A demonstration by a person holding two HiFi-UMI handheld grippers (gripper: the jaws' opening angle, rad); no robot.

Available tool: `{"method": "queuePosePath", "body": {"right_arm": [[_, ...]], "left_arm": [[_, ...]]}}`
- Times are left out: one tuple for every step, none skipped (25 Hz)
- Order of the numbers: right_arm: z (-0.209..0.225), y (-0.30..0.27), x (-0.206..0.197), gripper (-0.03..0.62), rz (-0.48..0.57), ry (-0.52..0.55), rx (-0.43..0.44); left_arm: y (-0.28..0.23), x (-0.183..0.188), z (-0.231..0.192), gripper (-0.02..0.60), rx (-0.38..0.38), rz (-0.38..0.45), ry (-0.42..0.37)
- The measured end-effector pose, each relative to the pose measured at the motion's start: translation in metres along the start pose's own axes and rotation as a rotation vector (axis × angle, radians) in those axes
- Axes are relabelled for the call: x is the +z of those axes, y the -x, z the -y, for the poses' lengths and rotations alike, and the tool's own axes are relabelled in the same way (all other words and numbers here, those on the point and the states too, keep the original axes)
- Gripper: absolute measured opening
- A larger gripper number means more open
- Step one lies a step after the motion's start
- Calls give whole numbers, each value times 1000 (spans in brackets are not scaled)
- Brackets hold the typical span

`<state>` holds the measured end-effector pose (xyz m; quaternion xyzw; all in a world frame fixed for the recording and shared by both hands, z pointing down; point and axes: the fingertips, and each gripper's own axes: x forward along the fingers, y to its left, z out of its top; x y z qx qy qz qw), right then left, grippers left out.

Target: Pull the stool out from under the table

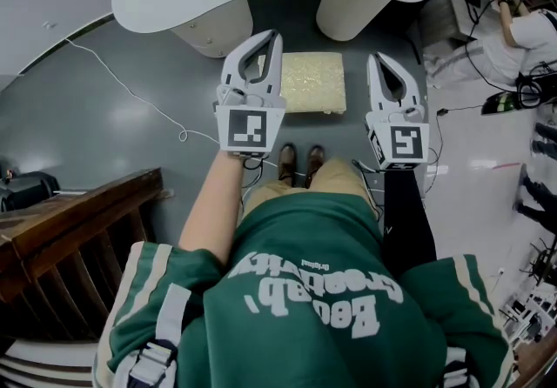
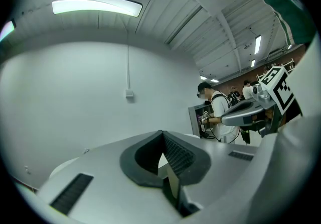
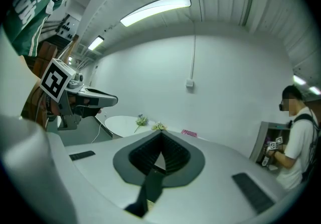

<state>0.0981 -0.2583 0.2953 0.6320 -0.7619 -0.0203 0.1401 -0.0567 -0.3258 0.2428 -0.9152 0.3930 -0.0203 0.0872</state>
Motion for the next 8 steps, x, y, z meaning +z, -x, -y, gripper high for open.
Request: {"method": "queuePosePath", "body": {"right_arm": [[0, 1, 1, 6, 1, 0, -2], [1, 2, 1, 6, 1, -1, -3], [1, 4, 2, 6, 3, -1, -5], [2, 5, 2, 6, 4, -1, -6], [3, 7, 3, 6, 5, -1, -7], [4, 8, 3, 6, 6, -2, -8], [5, 9, 3, 6, 7, -3, -8], [5, 10, 4, 6, 8, -4, -9]], "left_arm": [[0, 1, 1, 14, -2, 2, 2], [0, 2, 2, 14, -3, 4, 3], [0, 3, 4, 14, -5, 6, 3], [0, 4, 5, 14, -7, 7, 2], [0, 4, 7, 14, -8, 8, 2], [0, 5, 8, 14, -9, 7, 2], [0, 6, 9, 14, -9, 4, 2], [0, 6, 10, 14, -9, 1, 2]]}}
